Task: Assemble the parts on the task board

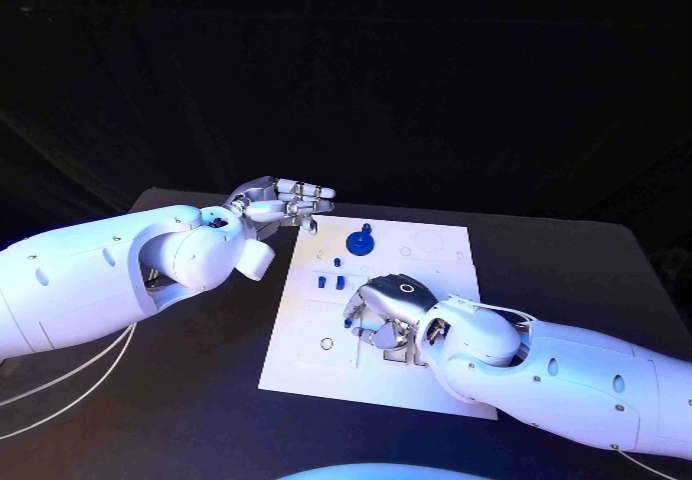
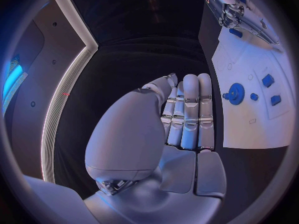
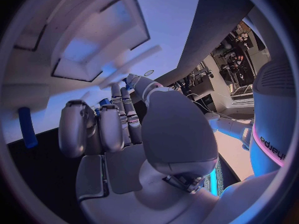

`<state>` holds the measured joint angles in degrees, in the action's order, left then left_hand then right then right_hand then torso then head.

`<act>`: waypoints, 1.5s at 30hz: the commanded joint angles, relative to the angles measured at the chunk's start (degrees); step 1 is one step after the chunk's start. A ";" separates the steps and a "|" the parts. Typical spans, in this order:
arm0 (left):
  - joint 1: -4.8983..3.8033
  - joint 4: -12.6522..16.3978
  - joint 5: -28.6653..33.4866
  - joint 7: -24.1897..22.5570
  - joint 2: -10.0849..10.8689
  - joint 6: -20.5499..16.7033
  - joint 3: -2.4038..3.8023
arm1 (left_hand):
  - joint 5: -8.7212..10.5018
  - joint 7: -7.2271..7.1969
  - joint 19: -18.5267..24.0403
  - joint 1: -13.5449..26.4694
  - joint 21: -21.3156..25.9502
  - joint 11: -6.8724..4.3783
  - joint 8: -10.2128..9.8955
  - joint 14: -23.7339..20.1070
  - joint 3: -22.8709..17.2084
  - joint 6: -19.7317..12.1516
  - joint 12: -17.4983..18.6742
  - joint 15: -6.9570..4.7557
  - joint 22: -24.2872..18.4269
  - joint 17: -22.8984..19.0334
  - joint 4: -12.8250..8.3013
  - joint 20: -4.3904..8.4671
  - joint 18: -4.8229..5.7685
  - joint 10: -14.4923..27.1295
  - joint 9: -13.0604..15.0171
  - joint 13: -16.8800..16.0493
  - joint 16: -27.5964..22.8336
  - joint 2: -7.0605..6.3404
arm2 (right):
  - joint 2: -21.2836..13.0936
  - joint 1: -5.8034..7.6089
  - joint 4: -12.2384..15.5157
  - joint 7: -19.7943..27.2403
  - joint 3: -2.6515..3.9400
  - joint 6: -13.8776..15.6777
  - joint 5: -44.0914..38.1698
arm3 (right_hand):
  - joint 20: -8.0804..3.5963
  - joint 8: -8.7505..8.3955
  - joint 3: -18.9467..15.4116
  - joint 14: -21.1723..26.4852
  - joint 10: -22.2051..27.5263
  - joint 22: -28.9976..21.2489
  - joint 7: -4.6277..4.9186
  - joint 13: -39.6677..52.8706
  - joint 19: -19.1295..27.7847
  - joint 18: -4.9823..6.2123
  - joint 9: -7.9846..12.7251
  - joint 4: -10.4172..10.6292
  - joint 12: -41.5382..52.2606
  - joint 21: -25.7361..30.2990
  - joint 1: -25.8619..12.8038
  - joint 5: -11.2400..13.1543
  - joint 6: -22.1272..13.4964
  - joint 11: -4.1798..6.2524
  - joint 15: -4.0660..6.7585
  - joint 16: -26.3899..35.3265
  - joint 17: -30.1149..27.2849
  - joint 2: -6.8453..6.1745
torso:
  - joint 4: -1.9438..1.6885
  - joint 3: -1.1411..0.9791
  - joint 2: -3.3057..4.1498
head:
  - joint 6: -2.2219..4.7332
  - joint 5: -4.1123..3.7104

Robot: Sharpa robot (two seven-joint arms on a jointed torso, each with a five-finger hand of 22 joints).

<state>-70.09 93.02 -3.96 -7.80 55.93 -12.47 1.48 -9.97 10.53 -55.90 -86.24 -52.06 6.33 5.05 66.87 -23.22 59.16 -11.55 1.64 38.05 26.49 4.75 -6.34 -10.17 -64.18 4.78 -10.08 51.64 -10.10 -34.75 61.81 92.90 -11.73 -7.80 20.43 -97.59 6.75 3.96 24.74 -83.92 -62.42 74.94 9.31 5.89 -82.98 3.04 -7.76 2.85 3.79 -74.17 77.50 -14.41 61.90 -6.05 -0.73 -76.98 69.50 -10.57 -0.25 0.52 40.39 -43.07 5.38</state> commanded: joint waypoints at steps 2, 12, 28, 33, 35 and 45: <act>-0.05 -0.06 0.27 0.07 -0.02 1.15 0.01 | 0.10 0.05 -0.06 0.18 0.25 -0.02 -0.20 -0.29 0.16 -0.35 -0.35 -0.07 -0.05 -0.05 -0.08 -0.27 -0.41 0.56 -0.05 -0.09 -0.25 0.46 | -1.96 0.04 2.37 -1.12 0.23 2.52 -1.38 | 0.10 -0.27 -0.55 -1.83 0.36 9.29 0.02 -0.03 0.39 0.39 0.08 0.03 0.38 0.10 -0.32 -0.18 -0.37 -0.04 -0.42 0.26 -0.08 -0.36 | 0.02 -0.02 -0.03 | 0.21 -0.17; -0.05 -0.21 0.27 0.10 0.20 1.19 -0.07 | 0.09 0.08 -0.04 0.16 0.33 0.01 -0.23 -0.37 0.20 -0.44 -0.40 -0.05 -0.10 -0.12 -0.14 -0.29 -0.41 0.69 -0.08 -0.09 -0.32 0.46 | -10.84 3.67 7.36 -1.75 1.38 1.80 1.45 | 0.03 -0.18 -2.13 -1.52 1.18 8.64 -1.08 -0.06 1.11 0.78 0.31 0.11 1.34 1.89 -0.77 0.02 -0.70 0.46 -0.08 1.09 -1.33 -0.58 | 0.13 0.07 -0.07 | 0.77 -1.45; -0.05 -0.21 0.27 0.07 0.18 1.28 -0.18 | 0.10 0.09 -0.02 0.17 0.39 0.03 -0.24 -0.43 0.24 -0.47 -0.45 -0.03 -0.13 -0.18 -0.16 -0.31 -0.41 0.75 -0.10 -0.10 -0.38 0.46 | -15.29 6.08 4.76 -0.61 1.46 -4.76 0.48 | 0.11 -0.18 -8.90 -1.62 3.76 8.27 -3.21 -0.26 1.25 0.89 0.96 0.60 3.42 3.10 -0.05 -0.93 -2.23 0.17 -0.26 1.03 -1.46 -0.57 | 0.10 0.08 -0.09 | 0.98 -1.96; -0.05 -0.19 0.27 0.14 0.22 1.29 -0.19 | 0.10 0.09 -0.02 0.17 0.39 0.03 -0.24 -0.43 0.24 -0.47 -0.45 -0.03 -0.13 -0.18 -0.16 -0.31 -0.41 0.75 -0.10 -0.10 -0.38 0.46 | -14.43 6.04 3.80 -0.54 1.38 -5.52 0.34 | 0.09 -0.08 -9.20 -1.62 3.68 8.33 -3.40 -0.21 1.11 0.86 0.97 0.62 3.99 2.97 0.54 -0.95 -2.01 0.22 -0.23 1.03 -1.50 0.11 | 0.07 0.11 -0.07 | 1.03 -1.87; -0.05 -0.16 0.27 0.14 0.25 1.28 -0.19 | 0.10 0.09 -0.02 0.17 0.39 0.03 -0.24 -0.43 0.24 -0.47 -0.45 -0.03 -0.13 -0.18 -0.16 -0.31 -0.41 0.75 -0.10 -0.10 -0.38 0.46 | -14.13 6.03 3.47 -0.55 1.34 -5.75 0.38 | 0.06 -0.05 -9.22 -1.61 3.30 8.46 -3.43 -0.14 0.92 0.78 0.97 0.64 4.46 2.64 0.81 -0.84 -1.87 0.31 -0.15 1.07 -1.57 0.52 | 0.08 0.14 -0.07 | 1.00 -1.93; -0.05 -0.07 0.27 0.18 0.34 1.26 -0.19 | 0.10 0.09 -0.02 0.17 0.39 0.03 -0.24 -0.43 0.24 -0.47 -0.45 -0.03 -0.13 -0.18 -0.16 -0.31 -0.41 0.75 -0.10 -0.10 -0.38 0.46 | -12.41 5.58 1.56 -0.51 1.13 -6.59 0.92 | -0.68 0.19 -6.82 -2.06 -0.60 9.68 -2.40 -0.03 -0.66 0.18 0.84 0.87 6.53 -0.40 2.11 1.67 -0.14 1.53 0.79 0.05 -0.29 2.90 | 0.13 0.09 -0.03 | 0.91 -1.83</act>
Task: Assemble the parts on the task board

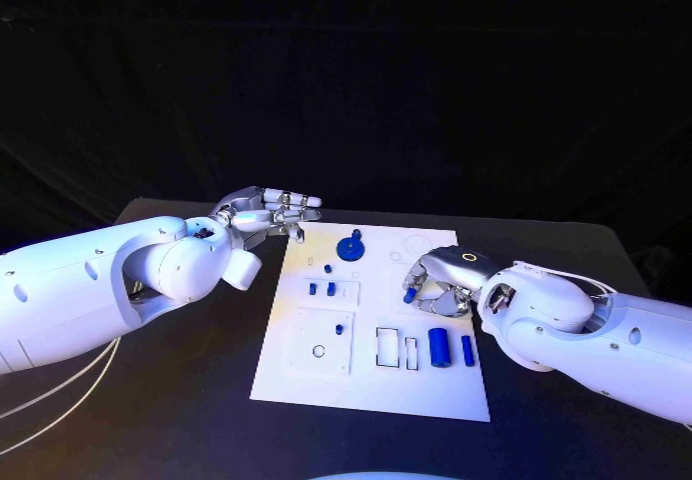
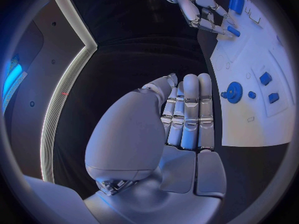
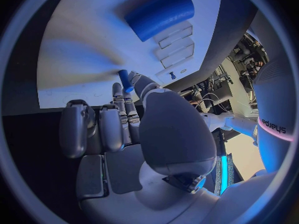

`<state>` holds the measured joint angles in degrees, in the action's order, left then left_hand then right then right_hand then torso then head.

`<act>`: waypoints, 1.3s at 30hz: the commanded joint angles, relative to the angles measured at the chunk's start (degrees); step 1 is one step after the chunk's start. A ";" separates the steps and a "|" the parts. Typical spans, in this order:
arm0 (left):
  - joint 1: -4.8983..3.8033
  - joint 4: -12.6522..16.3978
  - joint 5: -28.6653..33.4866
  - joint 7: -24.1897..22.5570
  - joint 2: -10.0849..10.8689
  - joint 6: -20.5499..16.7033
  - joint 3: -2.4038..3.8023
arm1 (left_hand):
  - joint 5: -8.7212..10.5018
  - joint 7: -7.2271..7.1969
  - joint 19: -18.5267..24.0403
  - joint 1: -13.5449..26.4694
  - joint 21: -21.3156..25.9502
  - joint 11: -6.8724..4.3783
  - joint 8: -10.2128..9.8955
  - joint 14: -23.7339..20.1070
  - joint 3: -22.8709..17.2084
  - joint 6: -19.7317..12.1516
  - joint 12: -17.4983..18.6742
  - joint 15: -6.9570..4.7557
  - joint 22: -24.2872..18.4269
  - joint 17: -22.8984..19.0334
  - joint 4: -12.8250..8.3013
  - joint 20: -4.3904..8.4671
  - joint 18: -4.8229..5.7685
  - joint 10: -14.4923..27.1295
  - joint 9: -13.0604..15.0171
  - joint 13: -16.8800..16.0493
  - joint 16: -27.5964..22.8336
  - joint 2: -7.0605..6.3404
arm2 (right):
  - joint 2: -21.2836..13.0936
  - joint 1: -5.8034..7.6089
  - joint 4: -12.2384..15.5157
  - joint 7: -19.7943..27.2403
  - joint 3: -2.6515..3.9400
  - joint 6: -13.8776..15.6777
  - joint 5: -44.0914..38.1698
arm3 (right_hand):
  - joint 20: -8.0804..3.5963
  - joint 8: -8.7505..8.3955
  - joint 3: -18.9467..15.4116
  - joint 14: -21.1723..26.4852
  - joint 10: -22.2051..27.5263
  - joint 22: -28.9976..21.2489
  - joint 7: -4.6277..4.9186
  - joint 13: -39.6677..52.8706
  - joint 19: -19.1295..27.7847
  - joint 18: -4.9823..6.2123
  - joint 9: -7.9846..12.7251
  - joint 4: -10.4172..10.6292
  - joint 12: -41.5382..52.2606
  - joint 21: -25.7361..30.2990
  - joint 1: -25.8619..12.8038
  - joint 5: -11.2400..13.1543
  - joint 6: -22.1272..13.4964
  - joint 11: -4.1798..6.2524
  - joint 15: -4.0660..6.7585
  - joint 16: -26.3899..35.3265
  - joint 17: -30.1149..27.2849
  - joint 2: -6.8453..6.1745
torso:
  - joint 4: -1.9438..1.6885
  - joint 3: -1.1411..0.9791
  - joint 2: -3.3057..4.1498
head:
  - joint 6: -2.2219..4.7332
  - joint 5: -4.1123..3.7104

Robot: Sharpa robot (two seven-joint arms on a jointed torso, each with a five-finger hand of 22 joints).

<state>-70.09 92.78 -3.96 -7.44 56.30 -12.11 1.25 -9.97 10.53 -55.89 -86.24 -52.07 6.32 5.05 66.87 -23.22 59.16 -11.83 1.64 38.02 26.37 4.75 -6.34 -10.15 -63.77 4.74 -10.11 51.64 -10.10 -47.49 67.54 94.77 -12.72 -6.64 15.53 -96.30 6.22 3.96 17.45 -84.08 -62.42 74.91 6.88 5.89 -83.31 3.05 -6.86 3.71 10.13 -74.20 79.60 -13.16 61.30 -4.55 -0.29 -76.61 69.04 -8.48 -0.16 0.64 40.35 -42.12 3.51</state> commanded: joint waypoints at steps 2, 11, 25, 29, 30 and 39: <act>-0.06 0.17 0.27 -0.18 -0.02 0.89 0.03 | 0.10 0.09 -0.02 0.17 0.39 0.03 -0.24 -0.43 0.25 -0.47 -0.18 -0.03 -0.10 -0.05 -0.16 -0.31 -0.43 0.34 -0.05 -0.08 -0.39 0.46 | 0.70 -0.25 -0.63 0.52 -0.05 -1.69 -0.24 | -0.27 0.21 0.97 -1.97 -1.19 9.91 0.11 -0.08 -0.56 0.07 -0.08 0.06 0.29 -0.85 0.14 0.71 0.71 0.20 0.49 -0.49 0.39 1.07 | 0.03 -0.05 0.01 | -0.09 0.08; -0.06 0.19 0.27 -0.15 0.04 0.85 0.03 | 0.10 0.09 -0.02 0.17 0.39 0.03 -0.24 -0.43 0.25 -0.47 -0.18 -0.03 -0.10 -0.05 -0.16 -0.31 -0.43 0.34 -0.05 -0.08 -0.39 0.46 | 2.01 -0.46 -1.71 0.68 -0.09 -1.34 0.32 | -0.95 0.89 3.77 -2.28 -4.96 10.90 -0.06 -0.02 -1.63 -0.42 -0.56 -0.06 0.63 -3.24 0.91 2.78 3.21 1.07 1.21 -1.29 1.31 2.49 | 0.04 -0.02 -0.03 | -0.21 -0.01; -0.06 0.10 0.27 0.05 0.17 0.99 0.02 | 0.09 0.11 0.00 0.17 0.48 0.05 -0.23 -0.48 0.29 -0.49 -0.27 -0.01 -0.15 -0.14 -0.18 -0.34 -0.43 0.41 -0.07 -0.09 -0.46 0.52 | 0.75 -0.51 0.22 0.63 0.06 7.72 1.95 | -1.73 2.37 6.36 -2.42 -8.53 11.82 -0.60 0.62 -2.52 -0.86 -1.82 -1.42 0.70 -5.38 1.97 3.67 6.43 1.98 2.00 -1.76 1.72 3.66 | 0.03 -0.03 -0.11 | 0.03 -0.16; -0.06 -0.04 0.27 0.06 0.18 1.04 0.02 | 0.08 0.11 0.01 0.13 0.51 0.05 -0.23 -0.50 0.29 -0.51 -0.30 -0.01 -0.17 -0.17 -0.23 -0.34 -0.44 0.45 -0.08 -0.10 -0.49 0.53 | -0.47 -0.02 2.36 0.94 0.36 8.70 4.45 | -1.75 2.42 6.33 -2.41 -8.48 11.83 -0.60 0.63 -2.50 -0.85 -1.94 -1.45 0.52 -5.33 1.73 3.78 6.51 1.95 1.99 -1.74 1.65 3.42 | 0.02 -0.01 -0.15 | 0.14 -0.24; -0.05 -0.09 0.27 0.06 0.18 1.05 0.01 | 0.08 0.11 0.01 0.13 0.51 0.05 -0.23 -0.50 0.29 -0.51 -0.30 -0.01 -0.17 -0.17 -0.23 -0.34 -0.44 0.45 -0.08 -0.10 -0.49 0.53 | -0.81 0.17 3.02 1.10 0.44 8.94 5.32 | -1.76 2.44 6.33 -2.40 -8.44 11.81 -0.61 0.64 -2.47 -0.84 -1.99 -1.47 0.43 -5.25 1.65 3.84 6.53 1.94 1.98 -1.72 1.62 3.32 | 0.01 -0.01 -0.18 | 0.12 -0.20; -0.04 -0.36 0.27 0.11 -0.01 1.26 -0.10 | 0.08 0.11 0.01 0.13 0.51 0.05 -0.23 -0.50 0.29 -0.51 -0.30 -0.01 -0.17 -0.17 -0.23 -0.34 -0.44 0.45 -0.08 -0.10 -0.49 0.53 | -1.00 1.01 7.99 2.51 0.77 9.68 10.39 | -1.76 2.42 6.32 -2.40 -8.34 11.80 -0.53 0.64 -2.42 -0.82 -2.09 -1.53 0.18 -5.13 1.43 3.74 6.48 1.87 1.95 -1.76 1.65 3.10 | 0.01 -0.02 -0.10 | 0.19 0.26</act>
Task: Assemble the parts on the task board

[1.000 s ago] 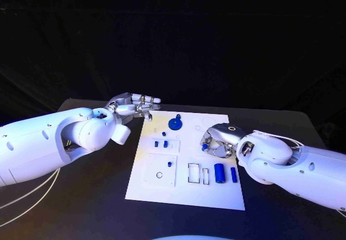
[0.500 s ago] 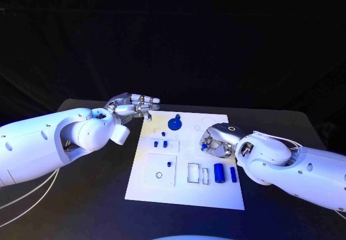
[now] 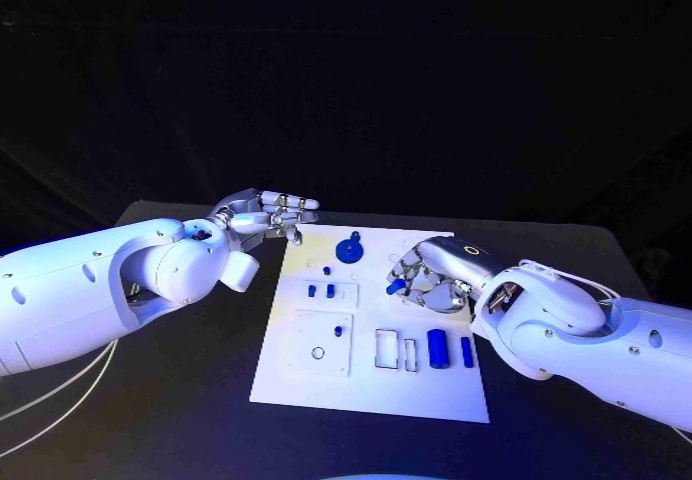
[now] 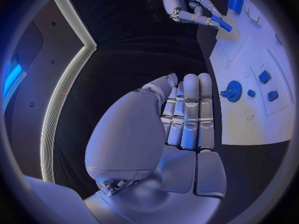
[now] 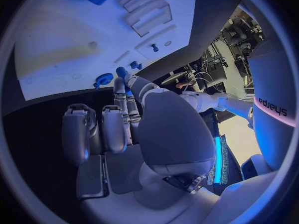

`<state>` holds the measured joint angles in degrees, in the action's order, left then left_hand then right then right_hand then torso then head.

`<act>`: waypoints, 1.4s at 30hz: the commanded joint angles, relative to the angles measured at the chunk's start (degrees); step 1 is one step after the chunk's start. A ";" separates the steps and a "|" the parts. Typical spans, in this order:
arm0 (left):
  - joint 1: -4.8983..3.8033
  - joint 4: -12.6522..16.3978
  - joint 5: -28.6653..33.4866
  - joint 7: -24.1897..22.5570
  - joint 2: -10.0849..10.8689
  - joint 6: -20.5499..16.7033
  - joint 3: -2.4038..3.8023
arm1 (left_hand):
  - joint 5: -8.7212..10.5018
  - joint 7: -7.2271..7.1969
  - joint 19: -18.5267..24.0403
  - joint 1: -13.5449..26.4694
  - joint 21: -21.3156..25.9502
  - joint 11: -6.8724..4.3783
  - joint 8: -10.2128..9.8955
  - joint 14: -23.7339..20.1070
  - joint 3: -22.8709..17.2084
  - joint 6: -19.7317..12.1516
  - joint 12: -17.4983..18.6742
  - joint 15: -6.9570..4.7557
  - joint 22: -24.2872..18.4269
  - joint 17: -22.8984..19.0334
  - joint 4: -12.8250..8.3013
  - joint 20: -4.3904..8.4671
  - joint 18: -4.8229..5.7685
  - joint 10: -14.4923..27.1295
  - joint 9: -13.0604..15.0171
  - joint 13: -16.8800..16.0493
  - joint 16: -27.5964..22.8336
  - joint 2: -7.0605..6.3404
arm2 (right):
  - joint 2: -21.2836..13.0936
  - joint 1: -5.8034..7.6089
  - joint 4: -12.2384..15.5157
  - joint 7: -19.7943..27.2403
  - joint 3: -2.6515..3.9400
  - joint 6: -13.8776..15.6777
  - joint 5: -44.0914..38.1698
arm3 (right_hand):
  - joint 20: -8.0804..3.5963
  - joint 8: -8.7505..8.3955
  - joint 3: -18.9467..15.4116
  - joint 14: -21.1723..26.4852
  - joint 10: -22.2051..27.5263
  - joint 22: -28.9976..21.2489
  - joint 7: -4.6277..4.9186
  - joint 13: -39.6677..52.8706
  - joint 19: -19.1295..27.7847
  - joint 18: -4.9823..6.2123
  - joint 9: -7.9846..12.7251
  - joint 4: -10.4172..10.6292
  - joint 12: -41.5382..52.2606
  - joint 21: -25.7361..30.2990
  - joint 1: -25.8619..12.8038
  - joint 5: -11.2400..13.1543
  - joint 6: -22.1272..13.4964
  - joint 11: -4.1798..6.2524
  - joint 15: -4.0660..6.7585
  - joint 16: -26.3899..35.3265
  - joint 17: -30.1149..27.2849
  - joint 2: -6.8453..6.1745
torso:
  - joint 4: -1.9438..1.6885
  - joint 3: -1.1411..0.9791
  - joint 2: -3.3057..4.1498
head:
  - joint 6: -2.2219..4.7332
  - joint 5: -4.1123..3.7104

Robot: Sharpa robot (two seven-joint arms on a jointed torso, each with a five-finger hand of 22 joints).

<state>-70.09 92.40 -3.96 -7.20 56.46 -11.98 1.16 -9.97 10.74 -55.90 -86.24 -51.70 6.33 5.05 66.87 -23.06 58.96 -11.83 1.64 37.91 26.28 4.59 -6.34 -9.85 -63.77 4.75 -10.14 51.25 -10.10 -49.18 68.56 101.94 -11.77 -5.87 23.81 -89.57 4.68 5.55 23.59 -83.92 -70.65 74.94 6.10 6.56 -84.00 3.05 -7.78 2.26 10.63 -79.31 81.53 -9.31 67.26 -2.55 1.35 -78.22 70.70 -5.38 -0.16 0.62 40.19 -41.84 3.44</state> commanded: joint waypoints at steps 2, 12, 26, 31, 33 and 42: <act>-0.04 -0.01 0.27 -0.14 -0.23 1.16 -0.05 | 0.08 -0.09 0.01 0.13 0.14 0.05 -0.23 -0.50 0.13 -0.30 -0.30 -0.01 -0.06 -0.08 -0.07 -0.34 -0.74 0.46 -0.09 -0.07 -0.11 0.53 | 1.71 -0.29 1.13 1.85 -0.06 1.24 4.14 | -0.22 0.81 0.18 -2.55 -0.10 11.76 0.27 -0.03 -1.71 -0.80 -1.19 -0.08 -0.36 0.03 -0.55 -0.13 0.49 -0.14 0.30 -0.14 -0.04 -0.04 | 0.03 0.01 0.06 | -0.19 0.57; -0.03 -0.09 0.27 -0.25 -0.64 1.20 -0.17 | 0.08 -0.09 0.01 0.13 0.14 0.05 -0.23 -0.50 0.13 -0.30 -0.30 -0.01 -0.06 -0.08 -0.07 -0.34 -0.74 0.46 -0.09 -0.07 -0.11 0.53 | 8.75 -3.48 0.38 3.29 -0.67 0.19 3.49 | -0.21 0.72 0.26 -2.52 -0.03 11.63 0.40 -0.01 -1.50 -0.70 -1.25 -0.14 -0.56 0.53 -0.65 -0.31 0.33 -0.21 0.25 -0.05 -0.21 -0.07 | -0.12 0.02 0.10 | -0.65 1.62; -0.02 0.24 0.27 -0.27 -0.84 1.22 -0.22 | 0.09 -0.07 0.02 0.12 0.19 0.07 -0.23 -0.52 0.17 -0.33 -0.36 0.00 -0.09 -0.13 -0.11 -0.36 -0.74 0.52 -0.11 -0.08 -0.15 0.54 | 14.28 -6.45 -3.40 3.18 -1.34 -3.04 1.45 | -0.19 0.65 0.34 -2.50 0.04 11.56 0.49 -0.01 -1.39 -0.65 -1.29 -0.20 -0.72 0.81 -0.71 -0.46 0.21 -0.28 0.21 -0.02 -0.26 -0.06 | -0.02 0.05 0.16 | -1.32 2.60; -0.02 0.25 0.27 -0.26 -0.89 1.27 -0.22 | 0.09 -0.07 0.02 0.12 0.19 0.07 -0.23 -0.52 0.17 -0.33 -0.36 0.00 -0.09 -0.13 -0.11 -0.36 -0.74 0.52 -0.11 -0.08 -0.15 0.54 | 15.09 -6.72 -4.46 1.85 -1.44 -4.76 -0.37 | -0.18 0.63 0.35 -2.49 0.06 11.56 0.52 0.00 -1.38 -0.64 -1.31 -0.20 -0.77 0.82 -0.77 -0.51 0.17 -0.32 0.19 -0.01 -0.30 -0.05 | 0.02 0.04 0.11 | -1.45 2.70; -0.02 0.26 0.27 -0.25 -0.91 1.30 -0.22 | 0.09 -0.07 0.02 0.12 0.19 0.07 -0.23 -0.52 0.17 -0.33 -0.36 0.00 -0.09 -0.13 -0.11 -0.36 -0.74 0.52 -0.11 -0.08 -0.15 0.54 | 15.22 -6.77 -4.65 1.56 -1.45 -5.18 -0.98 | -0.17 0.62 0.34 -2.49 0.07 11.57 0.55 0.00 -1.39 -0.65 -1.33 -0.18 -0.83 0.80 -0.86 -0.53 0.14 -0.35 0.16 0.00 -0.31 -0.06 | 0.00 0.04 0.11 | -1.53 2.47; -0.02 0.23 0.27 -0.17 -0.95 1.41 -0.22 | 0.09 -0.07 0.02 0.12 0.19 0.07 -0.23 -0.52 0.17 -0.33 -0.36 0.00 -0.09 -0.13 -0.11 -0.36 -0.74 0.52 -0.11 -0.08 -0.15 0.54 | 15.76 -6.91 -5.42 0.67 -1.48 -6.11 -2.88 | -0.16 0.61 0.34 -2.49 0.07 11.62 0.56 0.01 -1.44 -0.68 -1.34 -0.17 -0.85 0.68 -0.92 -0.54 0.13 -0.36 0.15 -0.02 -0.29 -0.06 | 0.03 0.01 0.14 | -1.58 2.38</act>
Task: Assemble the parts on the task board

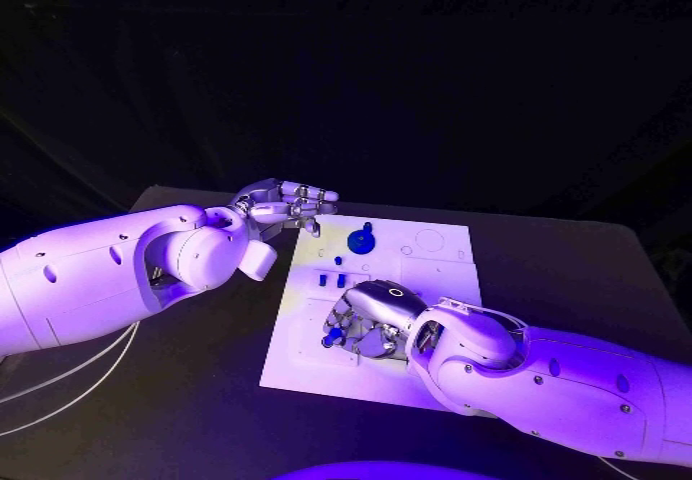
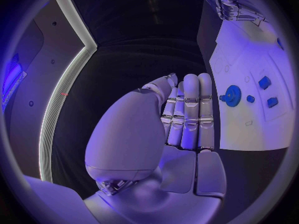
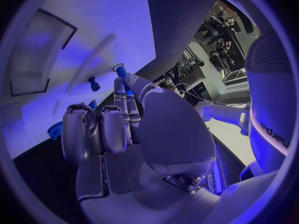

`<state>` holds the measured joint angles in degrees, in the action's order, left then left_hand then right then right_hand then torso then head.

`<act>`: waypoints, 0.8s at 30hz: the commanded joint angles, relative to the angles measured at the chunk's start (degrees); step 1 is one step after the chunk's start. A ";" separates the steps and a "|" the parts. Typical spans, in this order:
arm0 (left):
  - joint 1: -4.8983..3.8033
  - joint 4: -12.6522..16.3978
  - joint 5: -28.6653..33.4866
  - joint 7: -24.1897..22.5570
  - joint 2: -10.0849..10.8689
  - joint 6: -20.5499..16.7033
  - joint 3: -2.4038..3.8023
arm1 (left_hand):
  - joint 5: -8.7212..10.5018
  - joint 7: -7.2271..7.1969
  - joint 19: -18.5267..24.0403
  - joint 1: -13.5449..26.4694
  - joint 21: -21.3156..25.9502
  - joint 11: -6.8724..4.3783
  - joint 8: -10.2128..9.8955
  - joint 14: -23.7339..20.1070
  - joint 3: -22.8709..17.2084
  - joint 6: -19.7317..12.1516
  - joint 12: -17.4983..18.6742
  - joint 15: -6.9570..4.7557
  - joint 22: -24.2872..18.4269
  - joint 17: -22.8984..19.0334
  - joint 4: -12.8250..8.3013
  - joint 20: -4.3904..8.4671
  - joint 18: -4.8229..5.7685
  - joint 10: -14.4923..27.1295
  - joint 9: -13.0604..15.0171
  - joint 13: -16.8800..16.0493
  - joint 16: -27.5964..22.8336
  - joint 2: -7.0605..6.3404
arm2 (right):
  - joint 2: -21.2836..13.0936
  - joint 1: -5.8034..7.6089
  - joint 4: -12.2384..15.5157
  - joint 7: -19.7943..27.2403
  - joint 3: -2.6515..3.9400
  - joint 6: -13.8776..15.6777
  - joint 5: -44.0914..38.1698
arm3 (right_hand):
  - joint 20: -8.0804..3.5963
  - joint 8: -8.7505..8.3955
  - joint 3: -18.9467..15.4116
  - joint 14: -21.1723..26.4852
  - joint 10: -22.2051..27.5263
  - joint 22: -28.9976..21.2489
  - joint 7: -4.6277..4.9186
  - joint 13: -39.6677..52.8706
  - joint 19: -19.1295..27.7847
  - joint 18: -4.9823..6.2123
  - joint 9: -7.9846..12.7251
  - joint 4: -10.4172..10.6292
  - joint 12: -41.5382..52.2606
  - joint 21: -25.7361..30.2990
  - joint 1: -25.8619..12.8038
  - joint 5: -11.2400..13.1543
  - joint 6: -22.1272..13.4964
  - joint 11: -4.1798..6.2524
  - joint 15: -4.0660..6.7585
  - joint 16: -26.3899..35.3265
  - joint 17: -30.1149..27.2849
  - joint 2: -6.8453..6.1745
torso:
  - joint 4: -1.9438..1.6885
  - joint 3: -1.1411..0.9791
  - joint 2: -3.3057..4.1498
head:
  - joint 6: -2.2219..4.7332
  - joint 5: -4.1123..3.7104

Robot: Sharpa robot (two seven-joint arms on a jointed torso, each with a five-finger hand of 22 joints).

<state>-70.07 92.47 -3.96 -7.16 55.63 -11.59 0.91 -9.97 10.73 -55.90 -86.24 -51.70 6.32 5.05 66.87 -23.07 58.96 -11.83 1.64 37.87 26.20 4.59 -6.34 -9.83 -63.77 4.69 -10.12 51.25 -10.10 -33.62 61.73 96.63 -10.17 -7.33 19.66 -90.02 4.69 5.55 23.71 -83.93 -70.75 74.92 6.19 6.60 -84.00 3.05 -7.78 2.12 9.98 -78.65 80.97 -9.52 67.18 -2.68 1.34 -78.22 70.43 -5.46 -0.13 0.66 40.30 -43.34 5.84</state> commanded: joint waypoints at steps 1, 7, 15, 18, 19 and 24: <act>-0.04 0.15 0.27 -0.20 -0.13 1.02 0.03 | 0.09 -0.07 0.02 0.12 0.19 0.07 -0.23 -0.52 0.17 -0.34 -0.36 0.00 -0.05 -0.05 -0.11 -0.36 -0.76 0.52 -0.05 -0.09 -0.15 0.54 | 0.28 -0.11 -0.22 -1.03 -0.01 -2.02 -2.60 | -0.17 0.61 0.21 -2.49 0.17 11.64 0.47 -0.02 -1.44 -0.68 -1.34 -0.02 -0.20 0.01 -0.36 -0.33 0.21 -0.23 0.16 -0.02 -0.03 0.02 | -0.01 -0.02 0.03 | -0.08 -0.03; -0.04 0.15 0.27 -0.14 -0.15 1.06 0.03 | 0.09 -0.07 0.02 0.12 0.19 0.07 -0.23 -0.52 0.17 -0.34 -0.36 0.00 -0.05 -0.05 -0.11 -0.36 -0.76 0.52 -0.05 -0.09 -0.15 0.54 | 0.78 -0.37 -0.94 -1.39 -0.04 -2.25 -3.22 | -0.17 0.61 0.21 -2.49 0.17 11.64 0.47 -0.02 -1.44 -0.68 -1.34 -0.02 -0.20 0.01 -0.36 -0.33 0.21 -0.23 0.16 -0.02 -0.03 0.02 | 0.01 -0.03 0.03 | -0.12 0.02; -0.04 0.11 0.27 -0.05 -0.17 1.12 0.03 | 0.09 -0.07 0.02 0.12 0.19 0.07 -0.23 -0.52 0.17 -0.34 -0.36 0.00 -0.05 -0.05 -0.11 -0.36 -0.76 0.52 -0.05 -0.09 -0.15 0.54 | 1.84 -1.22 -1.78 -2.37 -0.11 -2.55 -4.84 | -0.15 0.60 0.20 -2.48 0.15 11.62 0.48 -0.01 -1.39 -0.66 -1.38 0.00 -0.26 0.11 -0.49 -0.35 0.19 -0.26 0.13 -0.01 -0.06 0.01 | 0.02 -0.03 0.01 | -0.21 0.04; -0.04 0.11 0.27 -0.02 -0.18 1.13 0.03 | 0.09 -0.07 0.02 0.12 0.19 0.07 -0.23 -0.52 0.17 -0.34 -0.36 0.00 -0.05 -0.05 -0.11 -0.36 -0.76 0.52 -0.05 -0.09 -0.15 0.54 | 2.19 -1.37 -1.92 -2.68 -0.14 -2.80 -5.20 | -0.14 0.59 0.18 -2.48 0.15 11.63 0.49 0.00 -1.40 -0.66 -1.39 0.00 -0.28 0.09 -0.54 -0.35 0.17 -0.26 0.12 0.00 -0.08 -0.02 | 0.02 -0.03 0.00 | -0.13 0.01; -0.04 0.11 0.27 -0.01 -0.18 1.13 0.03 | 0.09 -0.07 0.02 0.12 0.19 0.07 -0.23 -0.52 0.17 -0.34 -0.36 0.00 -0.05 -0.05 -0.11 -0.36 -0.76 0.52 -0.05 -0.09 -0.15 0.54 | 2.29 -1.40 -1.95 -2.75 -0.15 -2.86 -5.32 | -0.13 0.56 0.15 -2.47 0.16 11.63 0.50 0.01 -1.39 -0.66 -1.41 -0.01 -0.34 0.12 -0.63 -0.34 0.13 -0.28 0.11 0.04 -0.14 -0.10 | 0.02 -0.03 0.00 | -0.13 0.01; -0.04 0.09 0.27 0.06 -0.19 1.18 0.03 | 0.10 -0.05 0.02 0.22 0.27 0.09 -0.22 -0.54 0.27 -0.36 -0.48 0.03 -0.11 -0.14 -0.10 -0.39 -0.76 0.60 -0.07 -0.12 -0.20 0.57 | 2.80 -1.53 -2.05 -3.15 -0.20 -3.09 -5.81 | -0.02 0.13 -0.07 -2.45 0.62 11.61 0.79 -0.01 -1.30 -0.62 -1.38 0.09 -0.88 0.33 -1.34 -0.38 -0.61 -0.52 -0.08 0.03 -0.19 -0.64 | 0.01 0.01 -0.04 | 0.02 -0.05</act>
<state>-70.07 92.44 -3.96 -7.01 55.58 -11.42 0.90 -9.97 10.73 -55.90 -86.24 -51.70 6.53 5.06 66.87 -23.07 58.96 -12.17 1.64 37.81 26.11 4.59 -6.34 -9.82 -63.57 4.70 -10.19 51.25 -10.10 -30.97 60.52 94.76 -12.11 -7.28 18.65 -94.17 4.69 5.62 23.64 -83.93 -70.59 74.91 6.64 6.69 -84.00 3.04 -7.98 2.05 9.33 -78.65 80.16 -9.53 66.73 -3.39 1.34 -78.22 70.33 -6.27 -0.11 0.63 40.30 -43.41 5.85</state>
